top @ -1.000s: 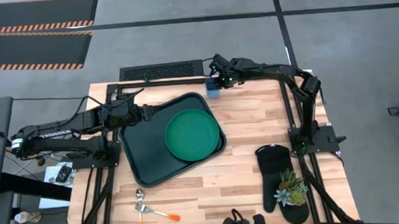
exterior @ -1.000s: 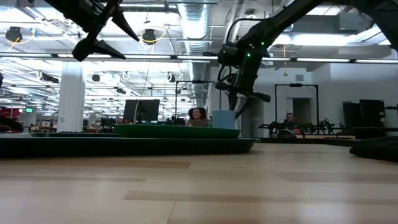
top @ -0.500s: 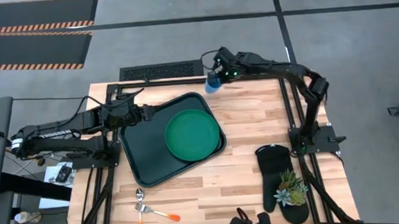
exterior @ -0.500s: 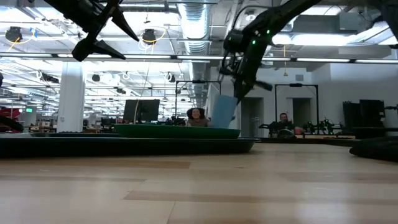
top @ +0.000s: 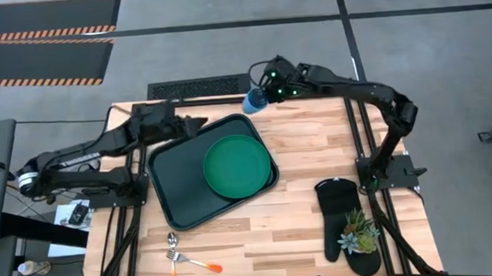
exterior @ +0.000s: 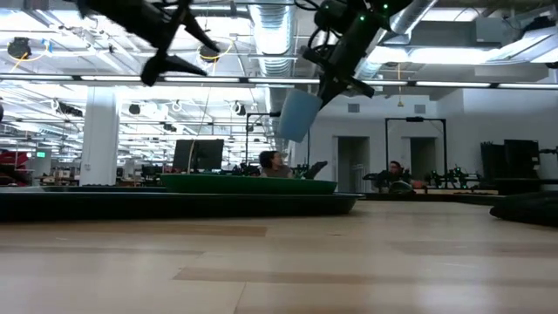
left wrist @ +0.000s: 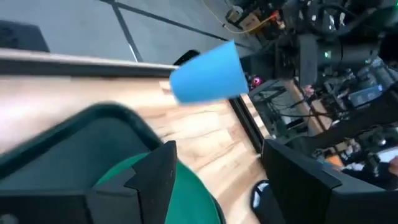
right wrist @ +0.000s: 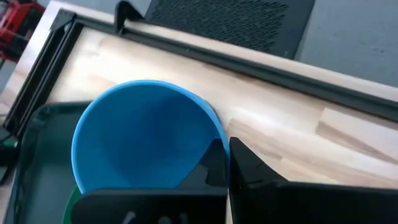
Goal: Pick and place plate/cup/fork/spoon on tray
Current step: Put the blue cup on the top right of the black tray
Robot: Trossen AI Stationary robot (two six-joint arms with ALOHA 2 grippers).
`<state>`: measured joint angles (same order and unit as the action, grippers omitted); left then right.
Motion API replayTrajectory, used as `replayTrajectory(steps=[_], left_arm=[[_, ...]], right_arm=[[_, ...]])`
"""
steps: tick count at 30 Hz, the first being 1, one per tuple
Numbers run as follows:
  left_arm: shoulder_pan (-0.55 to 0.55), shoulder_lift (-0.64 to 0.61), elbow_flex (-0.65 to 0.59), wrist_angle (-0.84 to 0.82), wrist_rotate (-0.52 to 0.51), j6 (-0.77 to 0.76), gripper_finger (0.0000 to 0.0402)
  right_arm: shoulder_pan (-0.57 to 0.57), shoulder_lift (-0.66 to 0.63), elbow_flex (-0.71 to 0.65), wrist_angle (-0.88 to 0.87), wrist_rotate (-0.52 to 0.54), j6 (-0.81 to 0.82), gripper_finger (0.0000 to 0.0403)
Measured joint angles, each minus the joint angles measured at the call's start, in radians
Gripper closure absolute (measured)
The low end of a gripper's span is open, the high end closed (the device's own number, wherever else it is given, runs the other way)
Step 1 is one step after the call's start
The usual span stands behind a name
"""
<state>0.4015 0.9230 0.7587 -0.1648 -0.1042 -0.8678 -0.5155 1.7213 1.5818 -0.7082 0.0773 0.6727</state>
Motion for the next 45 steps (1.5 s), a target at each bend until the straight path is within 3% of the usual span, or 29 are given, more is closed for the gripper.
replayTrajectory(steps=[8, 20, 26, 38, 45], left_arm=[[0.106, 0.254, 0.245, -0.116, 0.059, 0.22, 0.02], [0.141, 0.564, 0.463, -0.218, 0.306, 0.308, 0.02], [0.138, 0.602, 0.491, -0.22, 0.358, 0.325, 0.02], [0.13, 0.602, 0.492, -0.219, 0.258, 0.333, 0.02], [0.125, 0.614, 0.492, -0.218, 0.258, 0.34, 0.02]], right_arm=[[0.068, 0.019, -0.001, 0.006, 0.054, -0.001, 0.0396], [0.112, 0.024, 0.0, -0.009, 0.132, -0.033, 0.0395], [0.107, 0.036, -0.001, -0.036, 0.138, -0.056, 0.0395], [0.126, 0.071, -0.002, -0.022, 0.147, -0.072, 0.0394], [0.144, 0.069, 0.0, 0.061, 0.132, -0.071, 0.0394]])
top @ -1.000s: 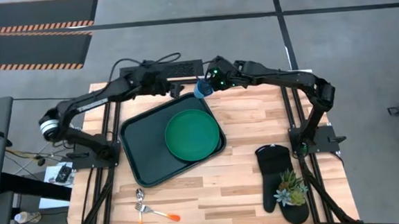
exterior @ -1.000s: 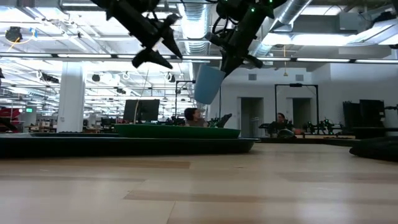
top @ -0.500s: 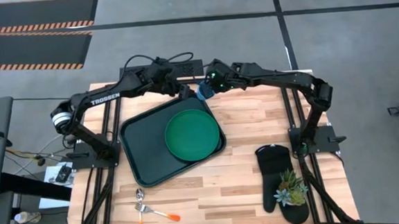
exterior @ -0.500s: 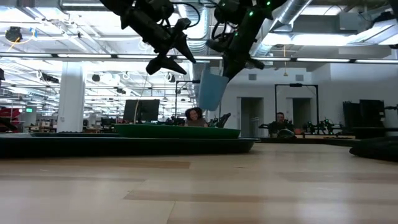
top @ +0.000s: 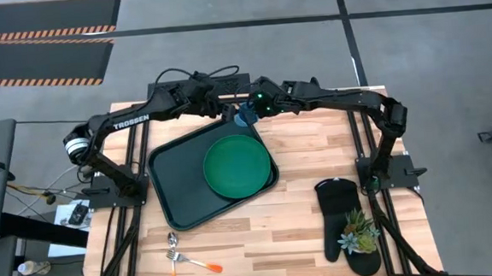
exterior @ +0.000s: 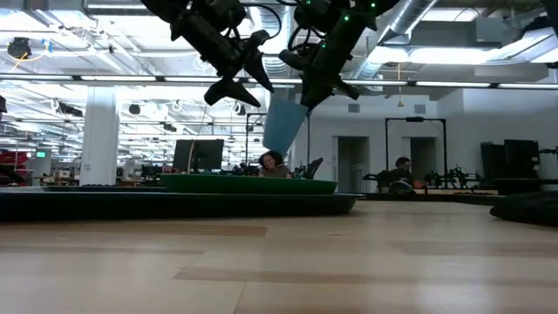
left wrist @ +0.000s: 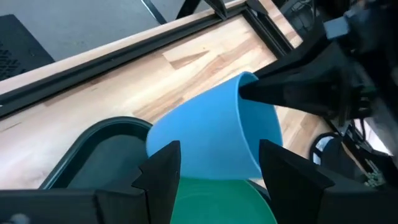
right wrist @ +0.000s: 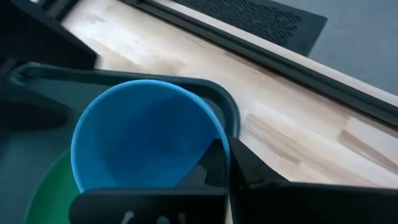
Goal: Pick and place plate/cup/fork/spoon on tray
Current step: Put the blue cup on the top right of the black tray
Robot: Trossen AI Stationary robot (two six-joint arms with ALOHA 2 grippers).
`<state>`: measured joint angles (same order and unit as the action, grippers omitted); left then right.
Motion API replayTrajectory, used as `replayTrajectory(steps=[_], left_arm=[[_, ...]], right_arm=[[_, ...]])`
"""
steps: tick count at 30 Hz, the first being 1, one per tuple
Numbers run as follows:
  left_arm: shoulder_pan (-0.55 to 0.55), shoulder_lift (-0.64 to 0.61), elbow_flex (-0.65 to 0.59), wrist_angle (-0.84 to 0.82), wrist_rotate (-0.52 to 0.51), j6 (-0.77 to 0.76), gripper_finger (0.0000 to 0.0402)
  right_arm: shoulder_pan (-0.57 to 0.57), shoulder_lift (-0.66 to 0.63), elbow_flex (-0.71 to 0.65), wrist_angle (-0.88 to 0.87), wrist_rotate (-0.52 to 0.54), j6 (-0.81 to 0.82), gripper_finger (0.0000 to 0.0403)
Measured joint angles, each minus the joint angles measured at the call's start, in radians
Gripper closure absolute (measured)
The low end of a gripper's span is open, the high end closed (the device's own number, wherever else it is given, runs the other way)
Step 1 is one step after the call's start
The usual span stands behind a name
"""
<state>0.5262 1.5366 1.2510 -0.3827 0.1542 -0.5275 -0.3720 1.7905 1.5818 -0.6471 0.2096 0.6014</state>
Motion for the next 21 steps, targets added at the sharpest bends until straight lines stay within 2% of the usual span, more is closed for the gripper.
replayTrajectory(steps=[8, 12, 15, 21], left_arm=[[-0.022, 0.02, 0.0, 0.008, -0.008, 0.012, 0.02], [-0.022, 0.02, 0.0, 0.005, -0.025, 0.019, 0.0216], [-0.02, 0.02, 0.0, 0.002, -0.02, 0.017, 0.025], [-0.019, 0.018, 0.0, -0.009, -0.023, 0.026, 0.0349]], right_arm=[[-0.001, 0.0, 0.0, 0.008, -0.001, 0.008, 0.0394], [-0.002, 0.0, 0.0, 0.01, -0.001, 0.011, 0.0394], [0.002, 0.0, 0.0, 0.017, 0.0, 0.01, 0.0394], [0.016, 0.0, -0.001, 0.047, 0.012, -0.008, 0.0387]])
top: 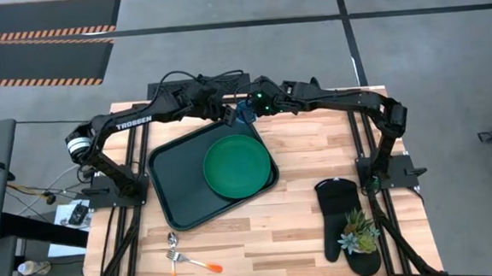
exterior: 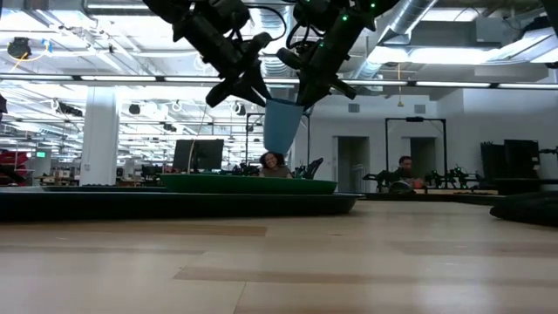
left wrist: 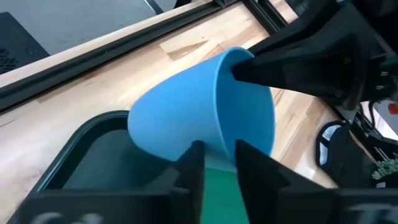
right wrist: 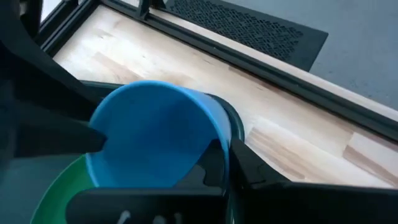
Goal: Pick and place plate/cup/fork/spoon on tray
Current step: Put the blue cup on the top right of the black tray
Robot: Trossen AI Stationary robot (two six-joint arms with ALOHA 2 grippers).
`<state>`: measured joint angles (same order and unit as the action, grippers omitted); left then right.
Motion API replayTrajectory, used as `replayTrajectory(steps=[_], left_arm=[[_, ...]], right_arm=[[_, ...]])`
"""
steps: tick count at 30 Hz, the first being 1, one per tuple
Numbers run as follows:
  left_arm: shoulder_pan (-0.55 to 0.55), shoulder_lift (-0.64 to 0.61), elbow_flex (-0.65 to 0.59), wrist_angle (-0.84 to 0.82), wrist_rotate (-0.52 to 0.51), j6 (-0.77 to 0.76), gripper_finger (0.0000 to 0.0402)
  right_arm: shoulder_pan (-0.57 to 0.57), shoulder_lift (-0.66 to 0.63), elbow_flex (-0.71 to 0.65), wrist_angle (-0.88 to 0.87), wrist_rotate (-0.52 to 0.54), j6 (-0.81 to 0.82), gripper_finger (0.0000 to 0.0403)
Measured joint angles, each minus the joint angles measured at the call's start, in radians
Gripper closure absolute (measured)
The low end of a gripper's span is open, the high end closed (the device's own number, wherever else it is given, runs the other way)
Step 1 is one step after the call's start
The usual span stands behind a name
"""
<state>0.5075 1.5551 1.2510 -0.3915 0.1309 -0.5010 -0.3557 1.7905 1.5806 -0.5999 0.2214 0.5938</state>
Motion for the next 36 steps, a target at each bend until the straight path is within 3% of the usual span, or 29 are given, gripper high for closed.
replayTrajectory(steps=[4, 7, 16, 26, 29, 34, 36], left_arm=[[0.0, 0.0, 0.0, -0.001, -0.009, 0.002, 0.0392], [-0.003, -0.001, 0.0, 0.0, -0.009, 0.023, 0.0395], [-0.042, 0.0, 0.0, -0.01, -0.085, 0.063, 0.0365], [-0.057, 0.0, 0.0, -0.019, -0.092, 0.099, 0.0289], [-0.057, 0.0, 0.0, -0.025, -0.078, 0.101, 0.0306], [-0.057, 0.001, -0.001, -0.054, -0.066, 0.106, 0.0382], [-0.057, 0.001, -0.002, -0.05, -0.068, 0.1, 0.0394]], right_arm=[[0.004, 0.0, 0.0, -0.004, -0.001, 0.0, 0.0386], [0.006, 0.0, 0.0, -0.01, -0.002, -0.004, 0.0386], [0.013, 0.0, 0.0, -0.021, -0.008, -0.06, 0.0386], [0.019, 0.0, 0.0, -0.022, -0.014, -0.135, 0.0387], [0.019, 0.0, 0.0, -0.011, -0.015, -0.187, 0.0387], [0.03, 0.0, 0.0, 0.012, -0.019, -0.312, 0.0381], [0.029, 0.0, 0.0, 0.012, -0.02, -0.342, 0.0381]])
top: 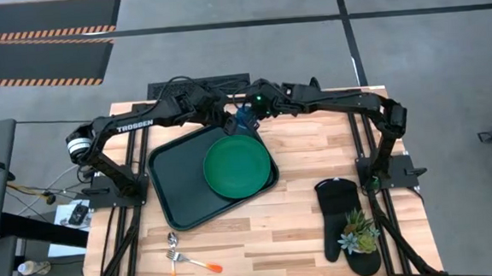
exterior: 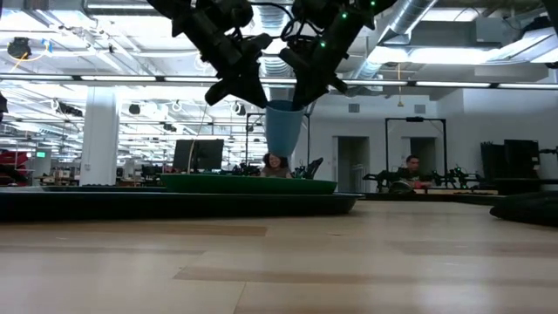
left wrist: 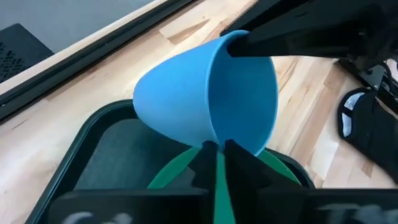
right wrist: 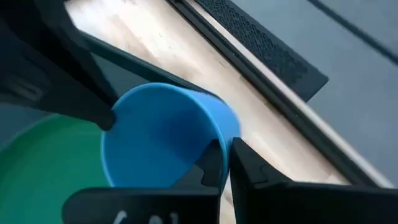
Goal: Pick and place plate/cup/fork/spoon on tray
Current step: Put the blue cup on the top right of the black tray
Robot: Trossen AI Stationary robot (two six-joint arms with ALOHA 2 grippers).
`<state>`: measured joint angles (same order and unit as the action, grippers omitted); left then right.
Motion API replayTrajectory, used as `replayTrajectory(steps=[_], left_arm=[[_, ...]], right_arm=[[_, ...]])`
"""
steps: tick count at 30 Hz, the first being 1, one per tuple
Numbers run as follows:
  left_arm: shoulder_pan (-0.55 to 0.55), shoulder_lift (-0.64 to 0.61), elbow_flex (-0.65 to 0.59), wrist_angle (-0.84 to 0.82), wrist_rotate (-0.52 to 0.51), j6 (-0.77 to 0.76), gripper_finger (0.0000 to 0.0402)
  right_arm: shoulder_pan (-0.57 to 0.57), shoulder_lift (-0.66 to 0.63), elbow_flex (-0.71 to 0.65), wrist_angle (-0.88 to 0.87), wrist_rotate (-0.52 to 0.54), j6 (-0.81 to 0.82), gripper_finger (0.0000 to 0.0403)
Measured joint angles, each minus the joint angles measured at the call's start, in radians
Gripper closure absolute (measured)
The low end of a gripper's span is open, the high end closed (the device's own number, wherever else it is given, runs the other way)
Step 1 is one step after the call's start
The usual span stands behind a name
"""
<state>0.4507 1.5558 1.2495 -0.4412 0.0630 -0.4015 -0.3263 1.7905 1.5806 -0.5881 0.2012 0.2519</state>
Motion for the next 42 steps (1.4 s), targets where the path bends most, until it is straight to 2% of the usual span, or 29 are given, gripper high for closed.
replayTrajectory(steps=[9, 25, 30, 33, 35, 38, 42], left_arm=[[-0.001, 0.001, 0.0, -0.016, 0.0, 0.0, 0.0401], [0.009, 0.002, 0.0, -0.095, -0.067, 0.001, 0.0401], [0.026, 0.002, 0.0, -0.095, -0.039, -0.001, 0.0401], [0.032, 0.002, 0.0, -0.105, -0.033, 0.032, 0.0401], [0.033, 0.002, 0.0, -0.122, -0.071, 0.074, 0.0401], [0.033, 0.002, 0.0, -0.155, -0.132, 0.17, 0.0386], [0.031, 0.002, 0.0, -0.189, -0.178, 0.255, 0.0335]], right_arm=[[0.017, 0.0, 0.001, 0.005, 0.002, -0.126, 0.0376], [0.023, -0.003, 0.004, 0.016, -0.047, -0.11, 0.0353], [0.02, -0.003, 0.004, 0.017, -0.04, -0.095, 0.0352], [0.019, -0.003, 0.004, 0.02, -0.033, -0.094, 0.0352], [0.019, -0.003, 0.004, 0.016, -0.03, -0.091, 0.0351], [0.014, -0.003, 0.004, -0.005, -0.022, -0.07, 0.0351], [-0.005, -0.003, 0.003, -0.08, 0.059, -0.048, 0.0346]])
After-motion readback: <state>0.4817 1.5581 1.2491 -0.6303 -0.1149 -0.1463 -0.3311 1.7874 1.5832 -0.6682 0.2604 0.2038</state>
